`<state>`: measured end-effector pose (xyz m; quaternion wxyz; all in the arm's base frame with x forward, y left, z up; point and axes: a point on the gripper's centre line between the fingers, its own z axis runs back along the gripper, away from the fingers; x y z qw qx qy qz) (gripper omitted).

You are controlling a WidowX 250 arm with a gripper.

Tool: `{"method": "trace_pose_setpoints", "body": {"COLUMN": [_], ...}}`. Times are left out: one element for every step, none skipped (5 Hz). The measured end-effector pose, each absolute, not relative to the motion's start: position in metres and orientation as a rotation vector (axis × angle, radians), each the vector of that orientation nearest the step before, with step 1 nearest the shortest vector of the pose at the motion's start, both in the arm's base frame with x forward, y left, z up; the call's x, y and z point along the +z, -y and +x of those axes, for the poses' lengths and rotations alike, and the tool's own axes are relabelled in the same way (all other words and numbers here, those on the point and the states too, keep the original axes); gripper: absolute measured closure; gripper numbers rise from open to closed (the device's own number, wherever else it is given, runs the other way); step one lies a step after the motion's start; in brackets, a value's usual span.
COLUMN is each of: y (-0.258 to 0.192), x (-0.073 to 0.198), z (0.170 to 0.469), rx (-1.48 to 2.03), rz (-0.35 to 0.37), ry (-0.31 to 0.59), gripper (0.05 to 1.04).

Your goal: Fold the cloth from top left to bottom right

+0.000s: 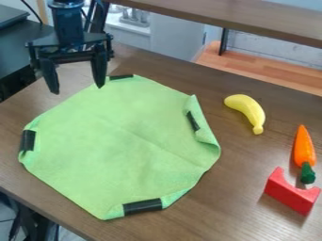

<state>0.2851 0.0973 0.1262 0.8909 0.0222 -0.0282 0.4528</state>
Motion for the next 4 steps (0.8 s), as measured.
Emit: {"method": "trace_pose_setpoints", "body": {"y": [-0.097,-0.117,-0.144,-0.159], "x": [0.117,0.101,0.090,0.093], "z": [0.285,0.313,0.341,0.356], "rx": [0.934,0.844,0.591,0.434], "rz": [0.050,0.055,0.093,0.154], "ry": [0.025,-0.015,0.000,0.056], "gripper": [0.084,0.085,0.085,0.085]}}
